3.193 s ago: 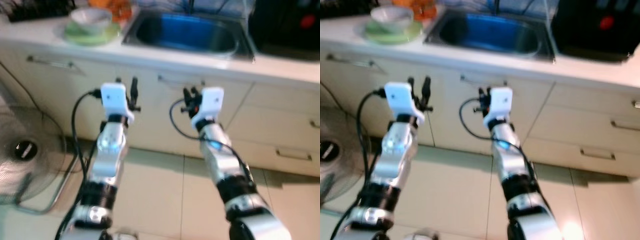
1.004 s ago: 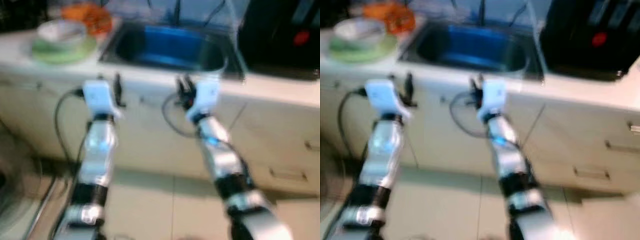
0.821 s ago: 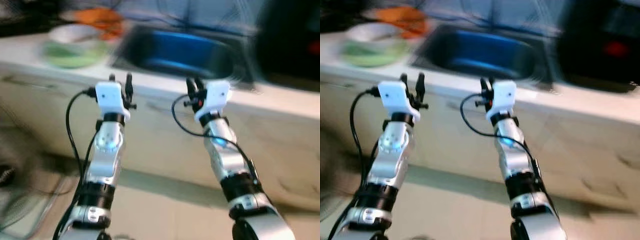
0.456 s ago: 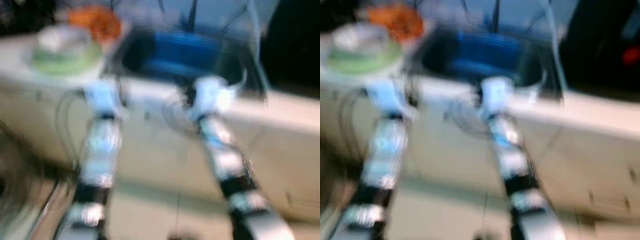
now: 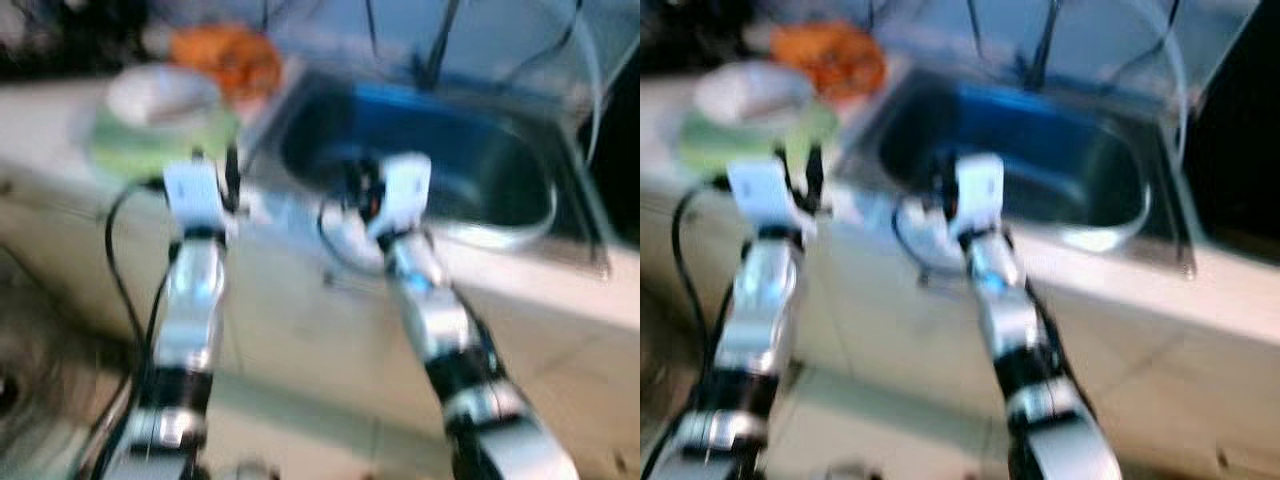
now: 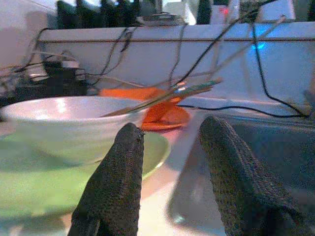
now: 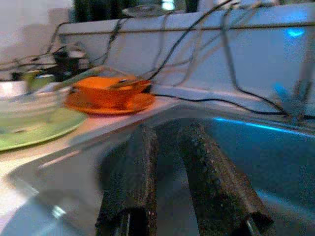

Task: Kitchen organization

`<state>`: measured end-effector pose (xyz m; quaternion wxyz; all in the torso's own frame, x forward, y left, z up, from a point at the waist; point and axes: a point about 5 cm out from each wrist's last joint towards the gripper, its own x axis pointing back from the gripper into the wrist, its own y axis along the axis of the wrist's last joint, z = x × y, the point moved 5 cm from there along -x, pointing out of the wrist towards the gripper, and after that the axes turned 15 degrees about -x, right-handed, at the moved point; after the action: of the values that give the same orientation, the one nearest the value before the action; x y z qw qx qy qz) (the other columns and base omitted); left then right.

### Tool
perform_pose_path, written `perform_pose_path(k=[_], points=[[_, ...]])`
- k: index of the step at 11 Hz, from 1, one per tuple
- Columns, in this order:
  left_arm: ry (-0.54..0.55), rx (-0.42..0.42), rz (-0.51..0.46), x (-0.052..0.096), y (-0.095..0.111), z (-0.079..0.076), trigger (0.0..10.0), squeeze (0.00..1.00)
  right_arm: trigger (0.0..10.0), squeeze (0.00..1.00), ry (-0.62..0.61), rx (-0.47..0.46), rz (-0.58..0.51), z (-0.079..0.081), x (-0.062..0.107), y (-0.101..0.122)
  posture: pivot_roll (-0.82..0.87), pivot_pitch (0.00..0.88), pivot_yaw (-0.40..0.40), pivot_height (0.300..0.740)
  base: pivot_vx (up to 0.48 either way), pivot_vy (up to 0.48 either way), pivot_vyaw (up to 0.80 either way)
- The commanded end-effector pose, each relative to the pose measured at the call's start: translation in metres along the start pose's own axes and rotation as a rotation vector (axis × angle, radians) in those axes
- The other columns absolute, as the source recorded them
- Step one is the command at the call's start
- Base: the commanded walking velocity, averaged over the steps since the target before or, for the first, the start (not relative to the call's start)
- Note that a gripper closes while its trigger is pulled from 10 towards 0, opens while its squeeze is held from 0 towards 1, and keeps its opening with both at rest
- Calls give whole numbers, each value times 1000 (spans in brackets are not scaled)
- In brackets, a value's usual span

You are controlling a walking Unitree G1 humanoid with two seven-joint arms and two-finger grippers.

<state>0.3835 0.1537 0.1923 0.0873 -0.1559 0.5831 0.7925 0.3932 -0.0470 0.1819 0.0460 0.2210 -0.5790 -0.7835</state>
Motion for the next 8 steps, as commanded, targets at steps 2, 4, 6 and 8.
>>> perform_pose_path(k=[2, 4, 6, 8], points=[[-22, 13, -28, 0, 8, -11, 10000, 0, 10000, 0, -27, -3, -15, -11, 1, 5, 63, 72, -66, 740, 480, 0, 0], [-33, 14, -46, 0, 11, -14, 10000, 0, 10000, 0, -32, -4, -13, -12, 1, 5, 61, 72, -63, 740, 0, 0, 0], [-44, 15, -47, 0, 12, -17, 10000, 0, 10000, 0, -34, -1, -11, -13, 1, 5, 60, 73, -62, 740, 0, 0, 0], [-50, 16, -51, 0, 12, -18, 10000, 0, 10000, 0, -32, 6, -8, -13, 2, 4, 61, 72, -62, 740, 0, 0, 0]])
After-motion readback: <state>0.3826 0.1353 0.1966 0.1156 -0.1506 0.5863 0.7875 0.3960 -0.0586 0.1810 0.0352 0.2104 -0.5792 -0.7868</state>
